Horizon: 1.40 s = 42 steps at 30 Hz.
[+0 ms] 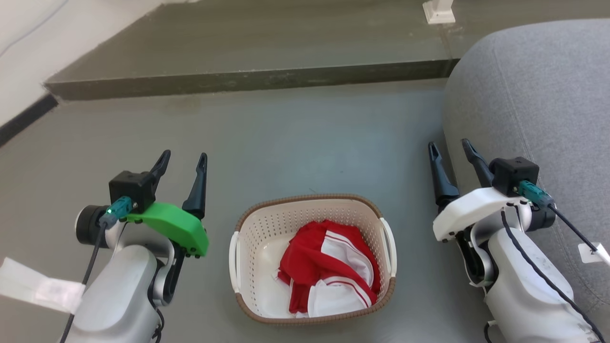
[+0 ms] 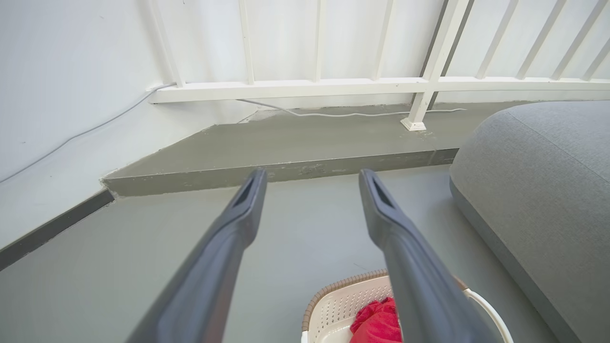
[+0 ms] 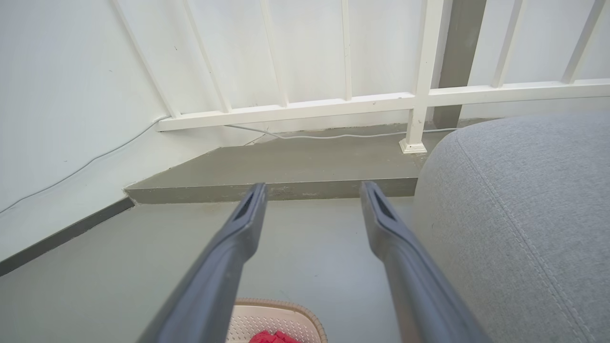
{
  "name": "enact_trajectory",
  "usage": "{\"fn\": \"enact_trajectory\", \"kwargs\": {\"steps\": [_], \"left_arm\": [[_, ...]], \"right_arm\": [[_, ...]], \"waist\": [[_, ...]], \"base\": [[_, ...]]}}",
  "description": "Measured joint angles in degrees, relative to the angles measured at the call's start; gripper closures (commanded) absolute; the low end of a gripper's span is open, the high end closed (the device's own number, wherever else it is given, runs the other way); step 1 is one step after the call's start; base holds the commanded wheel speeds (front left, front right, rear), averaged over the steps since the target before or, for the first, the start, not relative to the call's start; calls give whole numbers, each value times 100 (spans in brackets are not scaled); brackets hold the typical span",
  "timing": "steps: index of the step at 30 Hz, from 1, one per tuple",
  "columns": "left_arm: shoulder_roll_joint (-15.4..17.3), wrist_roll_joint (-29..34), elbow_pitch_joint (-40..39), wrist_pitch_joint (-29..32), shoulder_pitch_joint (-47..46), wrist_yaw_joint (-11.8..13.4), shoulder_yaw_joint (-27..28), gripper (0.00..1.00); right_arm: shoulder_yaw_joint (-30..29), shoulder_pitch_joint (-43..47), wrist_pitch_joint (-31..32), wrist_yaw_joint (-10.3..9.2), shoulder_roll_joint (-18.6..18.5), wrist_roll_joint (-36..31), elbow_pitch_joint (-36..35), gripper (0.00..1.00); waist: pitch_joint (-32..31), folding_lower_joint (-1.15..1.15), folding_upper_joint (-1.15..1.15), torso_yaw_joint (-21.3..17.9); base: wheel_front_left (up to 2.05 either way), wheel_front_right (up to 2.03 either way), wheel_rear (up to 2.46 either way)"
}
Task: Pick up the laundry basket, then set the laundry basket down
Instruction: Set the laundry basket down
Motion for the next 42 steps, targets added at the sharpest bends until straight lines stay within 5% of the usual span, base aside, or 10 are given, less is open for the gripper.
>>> {"fn": "enact_trajectory", "kwargs": {"steps": [14,42], "left_arm": [[94,656,-1222,0,1189,193,426,0],[21,1033,-1971,0,2557,297,932,0]], "right_arm": [[-154,854,0,-154,-158,-397,-864,0],[-408,2023,0,-308,-172,-642,-1718,0]], "waist": [[-560,0,0,101],[-891,0,0,-14]], "base": [[0,0,0],[0,0,0]]}}
